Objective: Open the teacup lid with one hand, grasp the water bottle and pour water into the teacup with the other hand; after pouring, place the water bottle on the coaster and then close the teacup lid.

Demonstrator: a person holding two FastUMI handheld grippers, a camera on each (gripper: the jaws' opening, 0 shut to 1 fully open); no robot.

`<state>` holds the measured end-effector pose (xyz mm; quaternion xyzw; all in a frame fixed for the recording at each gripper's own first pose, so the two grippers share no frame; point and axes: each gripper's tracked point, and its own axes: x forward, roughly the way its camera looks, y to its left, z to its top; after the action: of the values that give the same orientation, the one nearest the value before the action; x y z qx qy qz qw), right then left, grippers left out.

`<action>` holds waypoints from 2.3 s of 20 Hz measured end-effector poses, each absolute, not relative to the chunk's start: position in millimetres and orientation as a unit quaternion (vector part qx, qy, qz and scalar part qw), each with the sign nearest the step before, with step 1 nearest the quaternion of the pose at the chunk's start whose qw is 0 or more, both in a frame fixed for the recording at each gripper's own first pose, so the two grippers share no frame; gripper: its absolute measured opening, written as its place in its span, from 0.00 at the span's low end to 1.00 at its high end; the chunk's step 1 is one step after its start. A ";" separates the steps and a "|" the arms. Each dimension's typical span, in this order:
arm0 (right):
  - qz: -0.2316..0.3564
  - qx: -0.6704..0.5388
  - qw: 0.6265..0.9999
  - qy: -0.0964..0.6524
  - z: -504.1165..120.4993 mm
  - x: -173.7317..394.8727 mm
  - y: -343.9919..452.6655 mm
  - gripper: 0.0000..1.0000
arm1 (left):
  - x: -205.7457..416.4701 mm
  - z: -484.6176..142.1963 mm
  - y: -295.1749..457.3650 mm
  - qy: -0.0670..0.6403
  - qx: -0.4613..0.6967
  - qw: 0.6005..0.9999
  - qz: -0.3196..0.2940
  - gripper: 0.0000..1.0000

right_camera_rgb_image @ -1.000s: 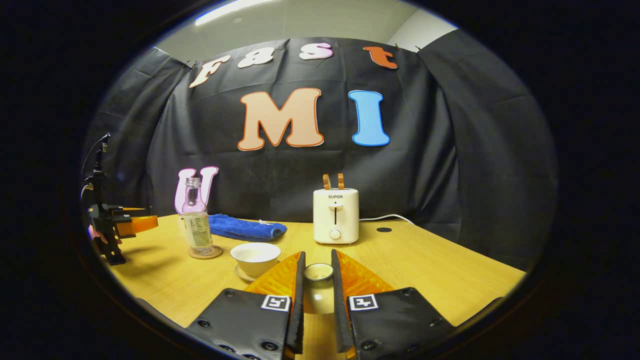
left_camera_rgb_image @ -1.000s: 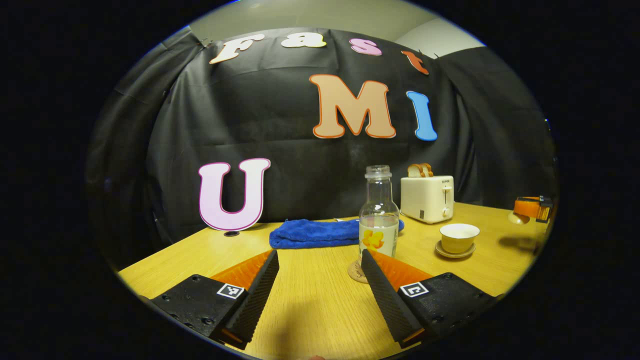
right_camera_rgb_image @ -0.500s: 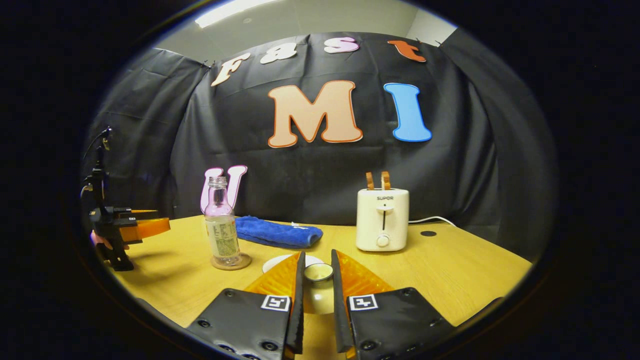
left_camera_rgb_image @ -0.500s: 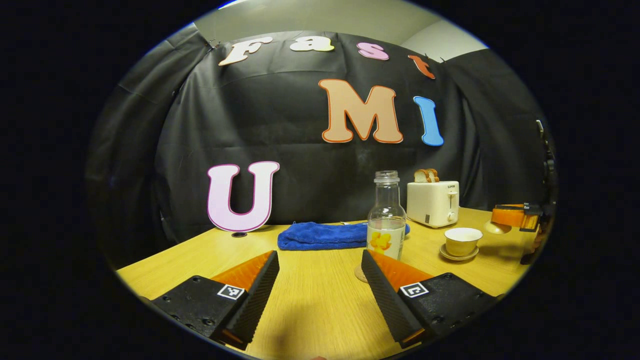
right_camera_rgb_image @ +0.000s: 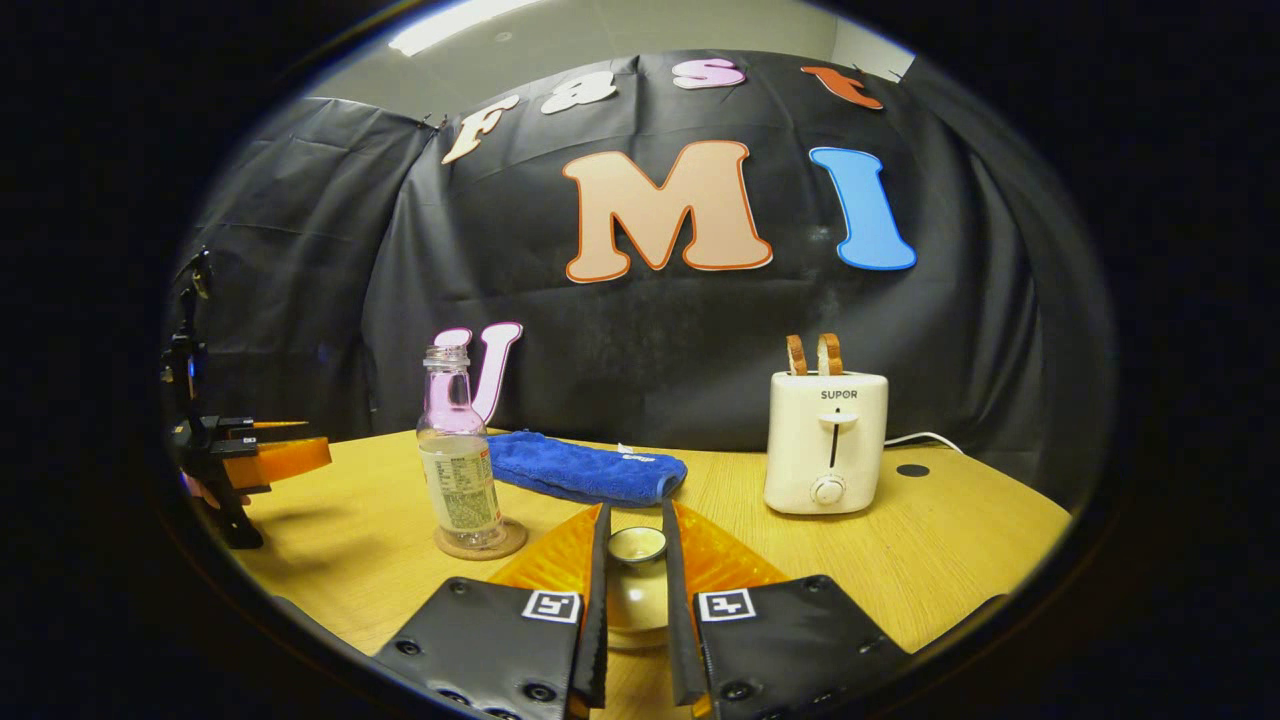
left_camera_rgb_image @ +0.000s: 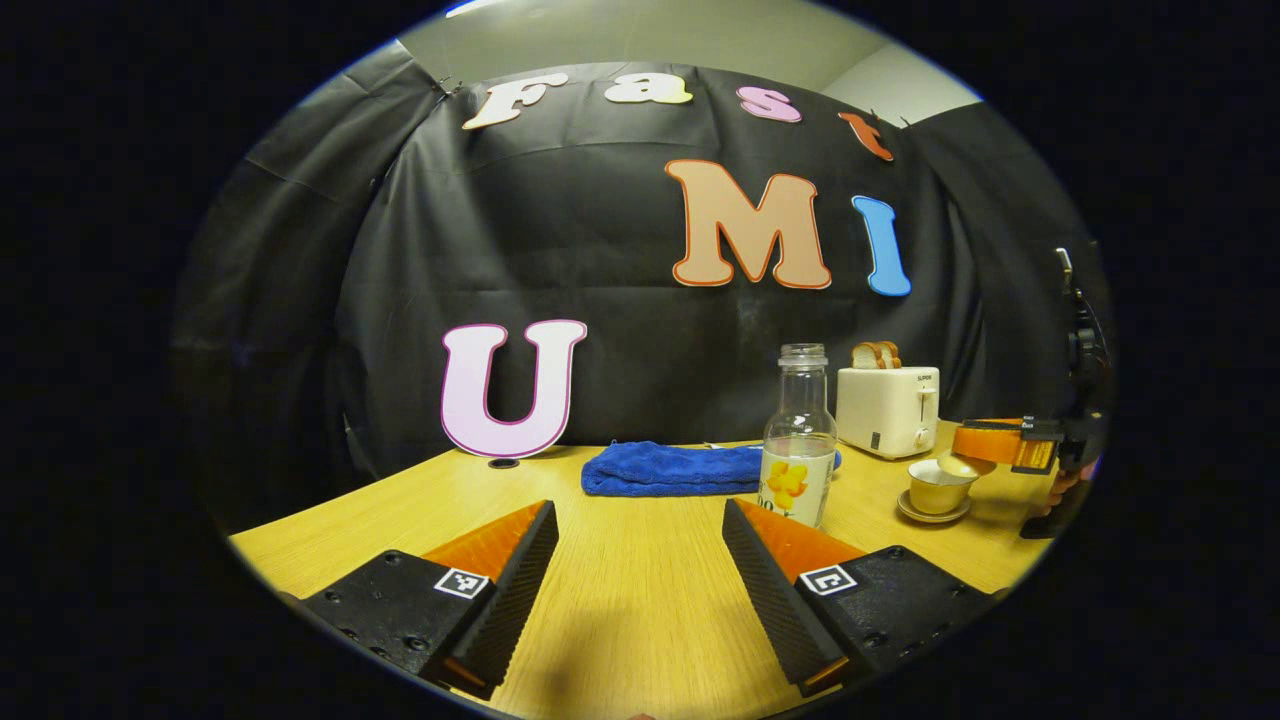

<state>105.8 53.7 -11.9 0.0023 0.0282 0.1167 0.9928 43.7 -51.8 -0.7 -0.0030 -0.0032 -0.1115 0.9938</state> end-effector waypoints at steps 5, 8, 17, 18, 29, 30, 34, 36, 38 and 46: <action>0.127 -0.002 0.989 0.080 -28.8 118.5 60.1 0.28 | 41.8 -1.1 -52.9 -0.002 -0.004 0.993 -0.117 0.96; 0.130 -0.002 0.988 0.086 -29.9 120.9 61.2 0.28 | 41.8 -1.2 -51.9 -0.002 -0.003 0.993 -0.116 0.96; 0.142 0.036 0.984 0.098 -31.1 124.3 57.7 0.35 | 41.4 -1.0 -51.8 -0.002 -0.003 0.993 -0.117 0.96; 0.143 0.038 0.984 0.099 -31.5 124.4 57.0 0.35 | 42.1 -1.3 -52.2 -0.002 -0.003 0.993 -0.117 0.96; 0.127 -0.010 0.991 0.040 -14.2 111.8 58.3 0.92 | 42.3 -1.4 -50.2 -0.001 -0.003 0.994 -0.112 0.96; 0.121 -0.008 0.992 0.031 -11.9 109.9 54.3 0.94 | 42.3 -1.4 -50.2 -0.001 -0.003 0.994 -0.112 0.96; 0.101 0.003 0.995 0.009 -5.1 97.1 40.9 0.91 | 42.3 -1.2 -49.9 -0.001 -0.003 0.994 -0.111 0.96; 0.088 0.003 0.996 0.008 -4.4 88.6 33.3 0.94 | 42.8 -1.5 -47.6 -0.001 -0.003 0.994 -0.106 0.96; 0.068 0.002 0.998 0.007 -3.4 78.2 21.7 0.91 | 43.0 -1.4 -43.8 -0.001 -0.002 0.995 -0.096 0.96; -0.024 0.000 1.000 -0.001 1.6 31.7 -36.2 0.94 | 43.5 -1.7 -38.3 -0.001 -0.001 0.997 -0.080 0.96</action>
<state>31.7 -36.2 1.6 -0.0002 -0.0014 -0.0238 0.9997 43.5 -38.3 -1.7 -0.0012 -0.0006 -0.0802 0.9968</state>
